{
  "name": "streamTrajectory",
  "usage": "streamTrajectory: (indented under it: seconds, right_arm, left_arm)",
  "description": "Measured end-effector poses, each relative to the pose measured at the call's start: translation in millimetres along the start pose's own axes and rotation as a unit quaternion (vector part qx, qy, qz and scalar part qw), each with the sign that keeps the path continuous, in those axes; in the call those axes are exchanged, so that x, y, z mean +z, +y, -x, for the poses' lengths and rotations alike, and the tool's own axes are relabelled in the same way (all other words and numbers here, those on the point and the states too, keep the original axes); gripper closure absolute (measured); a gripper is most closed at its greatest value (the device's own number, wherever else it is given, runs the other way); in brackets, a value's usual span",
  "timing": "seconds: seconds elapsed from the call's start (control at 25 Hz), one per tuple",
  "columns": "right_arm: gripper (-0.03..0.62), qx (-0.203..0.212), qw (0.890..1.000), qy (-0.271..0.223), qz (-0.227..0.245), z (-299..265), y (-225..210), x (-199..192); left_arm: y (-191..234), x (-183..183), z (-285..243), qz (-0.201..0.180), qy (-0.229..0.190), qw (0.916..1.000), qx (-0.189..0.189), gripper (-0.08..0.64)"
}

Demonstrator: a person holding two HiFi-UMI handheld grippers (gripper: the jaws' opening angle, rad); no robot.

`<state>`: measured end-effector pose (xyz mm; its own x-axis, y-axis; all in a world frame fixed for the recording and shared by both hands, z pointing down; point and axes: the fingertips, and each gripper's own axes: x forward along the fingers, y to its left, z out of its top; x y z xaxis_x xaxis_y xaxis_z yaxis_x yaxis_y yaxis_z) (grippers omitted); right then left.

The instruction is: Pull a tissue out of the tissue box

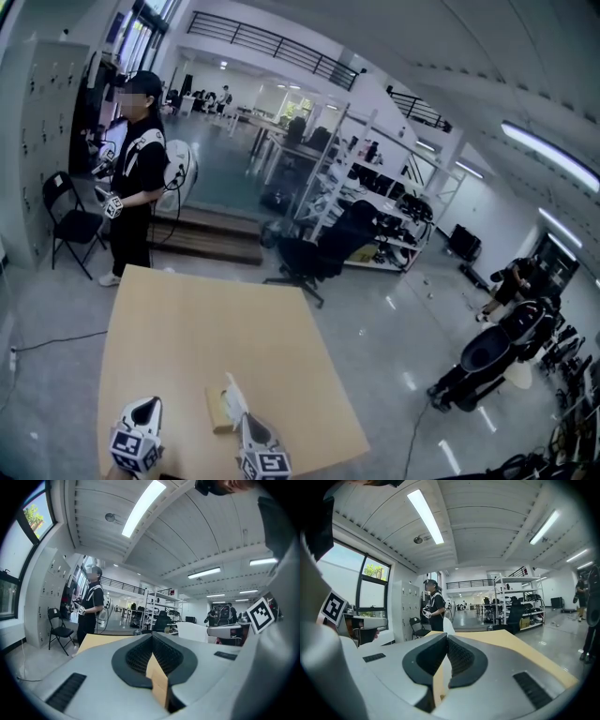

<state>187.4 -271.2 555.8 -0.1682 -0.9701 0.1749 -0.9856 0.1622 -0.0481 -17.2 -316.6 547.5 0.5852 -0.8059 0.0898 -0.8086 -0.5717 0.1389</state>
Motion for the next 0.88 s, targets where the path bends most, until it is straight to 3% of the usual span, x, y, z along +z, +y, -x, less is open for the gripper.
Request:
streamTrajectory:
  seconds: [0.88]
  right_arm:
    - [0.591,-0.018,0.999,-0.026,0.004,136,54,-4]
  left_arm:
    - [-45,-2,122,-0.018,-0.010,0.9997,-0.015,0.552]
